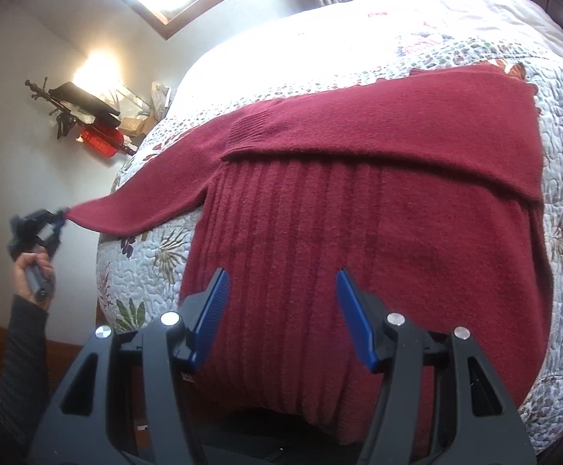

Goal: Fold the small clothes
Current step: 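Grasp the other sleeve cuff with the left gripper and lift it, then lay the held sleeve across the sweater body with the left gripper and release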

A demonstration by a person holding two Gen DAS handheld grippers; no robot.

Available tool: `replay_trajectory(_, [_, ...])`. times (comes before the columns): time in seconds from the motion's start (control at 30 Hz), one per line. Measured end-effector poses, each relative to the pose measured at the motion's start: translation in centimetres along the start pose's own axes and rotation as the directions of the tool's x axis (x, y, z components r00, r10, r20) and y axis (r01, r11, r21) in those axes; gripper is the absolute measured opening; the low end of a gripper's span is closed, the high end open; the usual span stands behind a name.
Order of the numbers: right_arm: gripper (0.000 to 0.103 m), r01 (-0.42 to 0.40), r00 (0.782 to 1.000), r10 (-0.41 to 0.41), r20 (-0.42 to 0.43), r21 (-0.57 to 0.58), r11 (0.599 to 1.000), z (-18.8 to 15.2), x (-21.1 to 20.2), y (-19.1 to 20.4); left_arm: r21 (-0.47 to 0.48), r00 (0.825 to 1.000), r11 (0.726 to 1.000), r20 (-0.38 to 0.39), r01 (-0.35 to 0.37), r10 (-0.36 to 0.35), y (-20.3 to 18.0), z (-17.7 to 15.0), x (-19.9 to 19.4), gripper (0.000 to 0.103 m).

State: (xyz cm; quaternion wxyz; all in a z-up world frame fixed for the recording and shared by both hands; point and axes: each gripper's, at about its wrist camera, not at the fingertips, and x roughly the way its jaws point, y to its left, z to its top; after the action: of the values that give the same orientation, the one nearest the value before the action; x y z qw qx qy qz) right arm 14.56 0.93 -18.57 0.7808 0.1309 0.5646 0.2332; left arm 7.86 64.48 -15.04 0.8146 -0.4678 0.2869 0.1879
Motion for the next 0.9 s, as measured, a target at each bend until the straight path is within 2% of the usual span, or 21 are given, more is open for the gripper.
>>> replay_trajectory(0.1, [0.058,-0.001,1.0,0.001,0.017,0.016,1.0,0.6,-0.7,-1.1,0.141,0.998,0.988,-0.009,0.069,-0.068,-6.3,-1.6,-0.8,0.008])
replay_trajectory(0.23, [0.058,-0.013,0.999,0.011,0.049,0.034,0.999,1.1,-1.7,-2.5,0.274,0.987,0.949,-0.065,0.157,-0.145,-13.8,-4.8,0.0,0.008])
replay_trajectory(0.47, [0.058,-0.039,0.996,0.034,0.081,0.07,0.997,1.6,-3.5,-4.8,0.456,0.965,0.858,-0.214,0.238,-0.154,-23.2,-13.6,3.8,0.008])
replay_trajectory(0.57, [0.058,-0.04,0.995,0.032,0.091,0.087,0.995,1.7,-4.2,-5.8,0.503,0.951,0.824,-0.282,0.261,-0.129,-25.9,-17.3,6.0,0.008])
replay_trajectory(0.7, [0.058,-0.036,0.995,0.025,0.095,0.115,0.993,1.6,-4.7,-7.2,0.563,0.928,0.783,-0.371,0.265,-0.047,-28.0,-23.1,10.1,0.008])
replay_trajectory(0.9, [0.061,-0.071,0.993,0.055,0.102,0.169,0.983,1.9,-5.1,-9.2,0.646,0.877,0.714,-0.471,0.27,0.095,-28.8,-32.1,15.9,0.008])
